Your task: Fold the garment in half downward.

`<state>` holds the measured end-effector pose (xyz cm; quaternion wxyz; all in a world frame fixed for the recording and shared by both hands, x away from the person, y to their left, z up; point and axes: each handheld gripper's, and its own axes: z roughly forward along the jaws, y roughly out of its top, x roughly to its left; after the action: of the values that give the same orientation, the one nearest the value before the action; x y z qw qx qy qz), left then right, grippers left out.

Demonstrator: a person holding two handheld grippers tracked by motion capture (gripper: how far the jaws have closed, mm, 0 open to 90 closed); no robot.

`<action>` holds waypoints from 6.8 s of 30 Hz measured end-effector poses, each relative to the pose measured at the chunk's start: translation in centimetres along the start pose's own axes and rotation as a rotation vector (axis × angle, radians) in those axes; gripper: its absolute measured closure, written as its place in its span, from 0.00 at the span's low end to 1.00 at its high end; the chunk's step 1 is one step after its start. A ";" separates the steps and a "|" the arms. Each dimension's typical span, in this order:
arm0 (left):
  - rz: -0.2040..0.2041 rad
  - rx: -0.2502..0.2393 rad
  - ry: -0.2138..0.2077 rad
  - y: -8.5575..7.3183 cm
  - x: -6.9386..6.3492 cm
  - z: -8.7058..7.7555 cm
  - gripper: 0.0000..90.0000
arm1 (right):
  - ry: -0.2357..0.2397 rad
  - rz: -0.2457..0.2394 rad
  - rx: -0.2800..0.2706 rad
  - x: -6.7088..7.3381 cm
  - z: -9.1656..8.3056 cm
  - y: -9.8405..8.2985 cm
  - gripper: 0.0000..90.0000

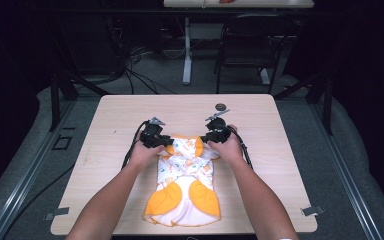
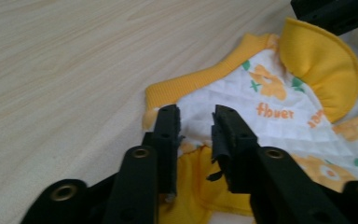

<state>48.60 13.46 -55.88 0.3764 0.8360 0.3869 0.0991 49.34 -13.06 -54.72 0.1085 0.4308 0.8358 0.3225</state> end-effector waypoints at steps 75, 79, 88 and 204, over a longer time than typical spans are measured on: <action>0.024 -0.085 0.009 4.0 0.1 -5.5 0.94 | 0.035 -0.104 -0.138 1.2 -6.4 3.2 0.97; 0.028 -0.110 0.015 4.7 0.2 -6.4 0.94 | 0.018 -0.136 -0.155 1.6 -7.4 4.2 0.97; 0.056 -0.147 0.032 6.0 0.0 -8.0 0.94 | -0.012 -0.175 -0.191 2.2 -8.9 5.3 0.97; 0.131 -0.034 -0.198 -7.9 -6.9 -8.7 0.99 | 0.209 -0.208 -0.055 8.8 -6.9 -8.3 0.97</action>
<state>35.38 16.58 -54.57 0.4196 0.8586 0.2906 0.0471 35.47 -12.61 -53.83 0.0658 0.3028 0.8735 0.3755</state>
